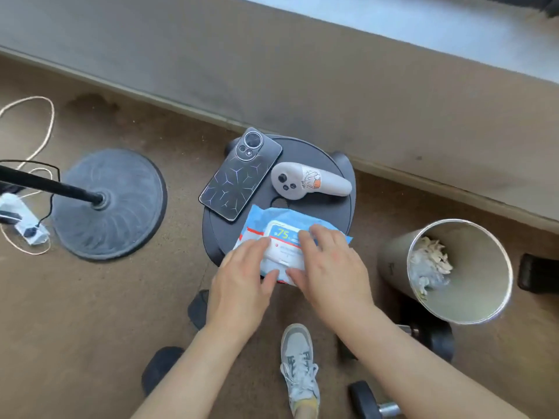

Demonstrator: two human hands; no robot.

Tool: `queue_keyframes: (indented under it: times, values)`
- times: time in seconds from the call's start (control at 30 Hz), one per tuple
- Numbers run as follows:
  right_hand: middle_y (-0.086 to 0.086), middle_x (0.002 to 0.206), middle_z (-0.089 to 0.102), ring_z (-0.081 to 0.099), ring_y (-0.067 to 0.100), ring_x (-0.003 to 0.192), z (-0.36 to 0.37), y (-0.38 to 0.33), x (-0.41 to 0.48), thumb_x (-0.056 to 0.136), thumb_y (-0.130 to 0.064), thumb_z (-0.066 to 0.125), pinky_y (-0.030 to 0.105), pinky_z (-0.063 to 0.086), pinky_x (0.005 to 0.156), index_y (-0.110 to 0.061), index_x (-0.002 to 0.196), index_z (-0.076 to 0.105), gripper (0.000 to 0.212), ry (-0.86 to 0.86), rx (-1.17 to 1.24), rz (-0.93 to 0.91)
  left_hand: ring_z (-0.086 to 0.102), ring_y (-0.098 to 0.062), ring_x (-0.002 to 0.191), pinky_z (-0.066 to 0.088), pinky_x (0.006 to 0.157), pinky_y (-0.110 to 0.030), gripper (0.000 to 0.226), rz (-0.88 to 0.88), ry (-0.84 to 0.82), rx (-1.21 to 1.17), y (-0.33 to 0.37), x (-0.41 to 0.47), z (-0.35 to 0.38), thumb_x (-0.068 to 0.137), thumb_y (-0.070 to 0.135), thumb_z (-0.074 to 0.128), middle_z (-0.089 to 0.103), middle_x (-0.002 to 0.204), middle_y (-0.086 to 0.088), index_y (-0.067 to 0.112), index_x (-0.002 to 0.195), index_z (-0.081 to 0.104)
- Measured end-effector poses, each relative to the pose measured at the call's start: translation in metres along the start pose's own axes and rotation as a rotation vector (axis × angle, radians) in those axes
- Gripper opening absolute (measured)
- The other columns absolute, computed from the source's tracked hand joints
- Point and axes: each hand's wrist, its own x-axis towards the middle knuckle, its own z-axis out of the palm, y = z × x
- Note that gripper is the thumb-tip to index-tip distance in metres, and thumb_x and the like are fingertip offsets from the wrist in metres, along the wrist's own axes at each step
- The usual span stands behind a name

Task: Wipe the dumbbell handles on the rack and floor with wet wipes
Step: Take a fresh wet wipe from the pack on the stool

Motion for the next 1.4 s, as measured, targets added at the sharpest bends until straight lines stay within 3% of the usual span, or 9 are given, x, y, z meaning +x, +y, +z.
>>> queue_keyframes:
  times: [0.2,0.37,0.5,0.6,0.73,0.9,1.07,1.2,1.4]
  values:
    - [0.006,0.088,0.059,0.057,0.030,0.080,0.011,-0.003,0.017,0.062,-0.056,0.071,0.039,0.047,0.060,-0.010,0.091,0.062,0.056,0.049,-0.103,-0.101,0.063,-0.024,0.092,0.051,0.069,-0.034,0.047,-0.022,0.072,0.016,-0.010,-0.005,0.005,0.074,0.023,0.079,0.067,0.107,0.003,0.018,0.117,0.061]
    - [-0.001,0.090,0.063,0.054,0.024,0.081,-0.001,0.016,0.030,0.085,-0.061,0.043,0.037,0.048,0.069,-0.018,0.084,0.070,0.051,-0.045,0.244,-0.086,0.067,-0.027,0.079,0.050,0.059,-0.034,0.046,-0.034,0.064,0.053,-0.008,0.002,0.002,0.074,0.034,0.077,0.070,0.097,0.003,0.018,0.115,0.063]
    - [-0.006,0.086,0.064,0.055,0.004,0.069,-0.010,0.027,0.047,0.089,-0.029,0.066,0.029,0.042,0.068,-0.025,0.086,0.067,0.006,0.078,0.690,0.170,0.067,-0.028,0.073,0.051,0.056,-0.034,0.042,-0.072,0.072,0.098,0.001,0.006,-0.005,0.075,0.047,0.073,0.070,0.091,0.005,0.022,0.107,0.064]
    - [-0.001,0.088,0.052,0.051,0.010,0.064,-0.007,0.026,0.045,0.081,-0.012,0.072,0.030,0.041,0.061,-0.020,0.085,0.049,0.024,0.280,0.611,0.304,0.061,-0.028,0.079,0.049,0.058,-0.036,0.039,0.045,0.097,0.235,0.009,0.010,-0.004,0.073,0.042,0.074,0.063,0.096,-0.001,0.022,0.104,0.061]
    - [0.009,0.084,0.049,0.048,0.022,0.069,0.000,0.022,0.037,0.072,0.006,0.067,0.034,0.041,0.057,-0.007,0.079,0.058,0.018,0.451,0.409,0.087,0.048,-0.029,0.102,0.050,0.068,-0.038,0.060,0.213,-0.003,0.222,0.013,0.020,0.000,0.069,0.023,0.073,0.049,0.118,-0.006,0.031,0.125,0.054]
    - [0.006,0.085,0.056,0.056,0.023,0.070,0.000,0.028,0.027,0.074,-0.001,0.065,0.034,0.047,0.058,-0.007,0.084,0.069,0.012,0.337,0.389,-0.089,0.040,-0.021,0.106,0.040,0.071,-0.031,0.046,0.129,-0.098,0.164,0.022,0.034,-0.007,0.077,0.050,0.062,0.039,0.112,0.002,0.032,0.117,0.049]
    - [-0.001,0.081,0.059,0.060,0.024,0.071,0.006,0.023,0.024,0.079,-0.025,0.066,0.033,0.052,0.060,-0.018,0.085,0.073,0.012,0.106,0.367,-0.140,0.061,-0.016,0.078,0.048,0.071,-0.035,0.012,0.004,0.062,-0.213,0.009,0.035,-0.003,0.083,0.025,0.066,0.062,0.083,0.008,0.023,0.094,0.060]
    - [-0.001,0.077,0.055,0.058,0.027,0.074,0.009,0.013,0.035,0.075,-0.029,0.073,0.033,0.048,0.060,-0.023,0.084,0.074,0.011,0.042,0.318,-0.086,0.063,-0.007,0.071,0.054,0.081,-0.035,0.024,-0.294,0.060,-0.612,0.003,0.039,-0.009,0.082,0.013,0.069,0.067,0.073,0.014,0.033,0.090,0.060]
    - [-0.006,0.077,0.063,0.055,0.006,0.071,-0.002,0.014,0.043,0.081,-0.008,0.073,0.017,0.042,0.070,-0.020,0.077,0.068,0.013,-0.122,0.867,0.130,0.061,-0.015,0.077,0.050,0.067,-0.031,0.027,0.130,0.043,-0.192,0.000,0.033,-0.010,0.082,0.031,0.052,0.062,0.087,0.009,0.036,0.106,0.061]
